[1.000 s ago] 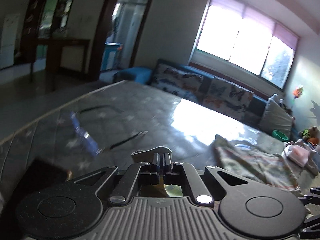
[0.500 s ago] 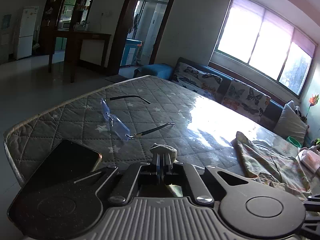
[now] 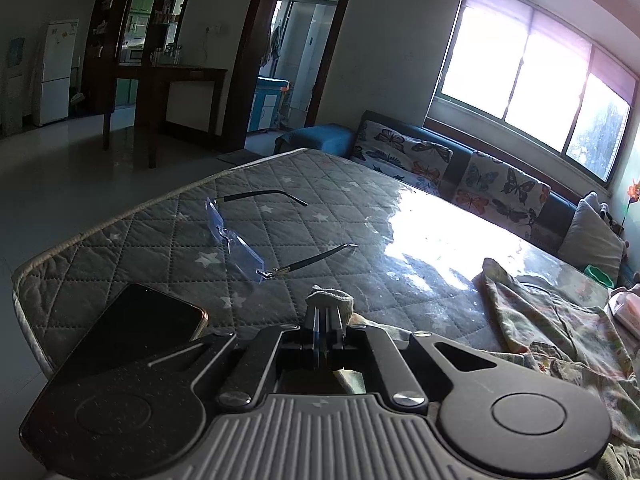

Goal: Fold clothes

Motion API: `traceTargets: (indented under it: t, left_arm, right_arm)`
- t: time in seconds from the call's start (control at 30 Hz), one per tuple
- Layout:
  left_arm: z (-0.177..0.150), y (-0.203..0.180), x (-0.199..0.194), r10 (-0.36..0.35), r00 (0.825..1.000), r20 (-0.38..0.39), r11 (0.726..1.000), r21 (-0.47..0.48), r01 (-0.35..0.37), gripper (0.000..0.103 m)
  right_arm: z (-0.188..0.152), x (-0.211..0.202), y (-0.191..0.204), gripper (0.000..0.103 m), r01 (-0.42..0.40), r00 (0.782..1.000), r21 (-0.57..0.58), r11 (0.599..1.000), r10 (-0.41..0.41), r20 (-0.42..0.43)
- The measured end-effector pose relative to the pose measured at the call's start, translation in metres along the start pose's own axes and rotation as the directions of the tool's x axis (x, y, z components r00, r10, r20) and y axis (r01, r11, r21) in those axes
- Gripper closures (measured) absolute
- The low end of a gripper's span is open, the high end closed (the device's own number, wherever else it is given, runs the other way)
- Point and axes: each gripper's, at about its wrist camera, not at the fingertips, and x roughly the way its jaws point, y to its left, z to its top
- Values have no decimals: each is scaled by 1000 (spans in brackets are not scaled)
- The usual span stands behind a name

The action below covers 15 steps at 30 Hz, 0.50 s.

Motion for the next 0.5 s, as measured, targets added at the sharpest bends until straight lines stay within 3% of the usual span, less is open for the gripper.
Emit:
traceTargets:
  t: [0.1,0.2,0.3,0.37,0.5]
  left_arm:
    - [-1,0,1,19,1000,-3,1000,6,-19,100]
    - [-1,1,-1,43,999,1,999,0,-43,100]
    - [-3,5,-5,72,997,4,997,1,-72,102]
    - [-4,8,-7,89,996,8,996,-4,-89,103]
    - [-4,13,-11,84,996,6,996,-12,-84,103]
  right_arm:
    - [-6,-5,-9,99,11,999,-17,1000,-12,-37]
    - [-10,1,-1,98,-46,997,-35,998,43,-67]
    - [-12,16,22,92,-140,987,-62,988,134,-87]
    - [-13,28,40,77,-187,979,-88,978,177,-105]
    - [-16,52,77,76,-244,964,-160,957,220,-153]
